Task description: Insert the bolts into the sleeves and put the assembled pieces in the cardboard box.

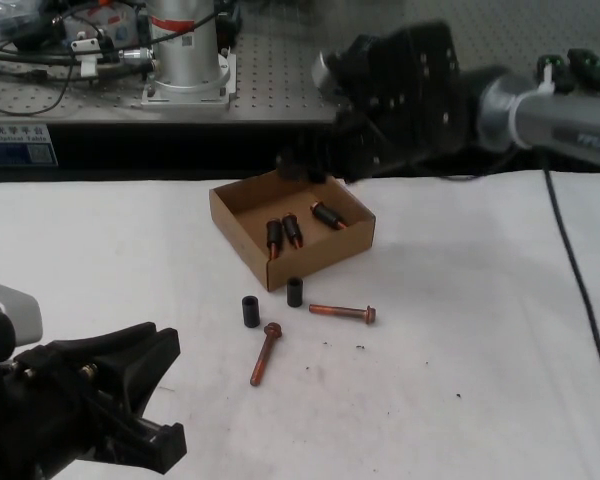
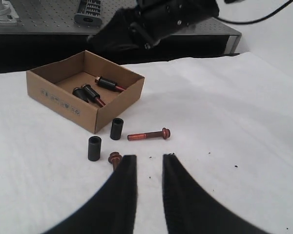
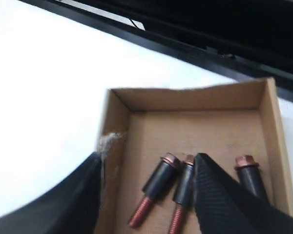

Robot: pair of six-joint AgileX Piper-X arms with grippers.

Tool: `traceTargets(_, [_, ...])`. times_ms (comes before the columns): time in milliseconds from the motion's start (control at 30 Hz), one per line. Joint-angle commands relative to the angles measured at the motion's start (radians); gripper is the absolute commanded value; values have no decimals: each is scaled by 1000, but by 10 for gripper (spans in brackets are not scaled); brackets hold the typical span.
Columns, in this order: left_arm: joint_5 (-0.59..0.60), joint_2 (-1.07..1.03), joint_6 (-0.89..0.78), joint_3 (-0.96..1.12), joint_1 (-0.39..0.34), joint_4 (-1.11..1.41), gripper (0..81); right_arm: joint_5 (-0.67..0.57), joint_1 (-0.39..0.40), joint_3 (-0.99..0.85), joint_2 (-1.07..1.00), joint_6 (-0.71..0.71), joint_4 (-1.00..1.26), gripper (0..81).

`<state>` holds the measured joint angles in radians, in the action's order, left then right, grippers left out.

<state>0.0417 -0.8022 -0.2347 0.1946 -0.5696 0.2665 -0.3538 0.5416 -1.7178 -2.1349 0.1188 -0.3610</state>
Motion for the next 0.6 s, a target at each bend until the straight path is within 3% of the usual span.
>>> traceTargets(0, [-14, 6, 9, -7, -4, 18, 151, -26, 21, -20, 83, -11, -68, 415])
traceTargets(167, [-49, 6, 9, -12, -4, 19, 151, -39, 57, 19, 174, -119, -205, 359])
traceTargets(367, [-53, 6, 9, -12, -4, 9, 151, -39, 90, 161, 328, -136, -257, 281])
traceTargets(567, [-53, 6, 9, -12, -4, -16, 151, -39, 119, 413, 562, -125, -172, 103])
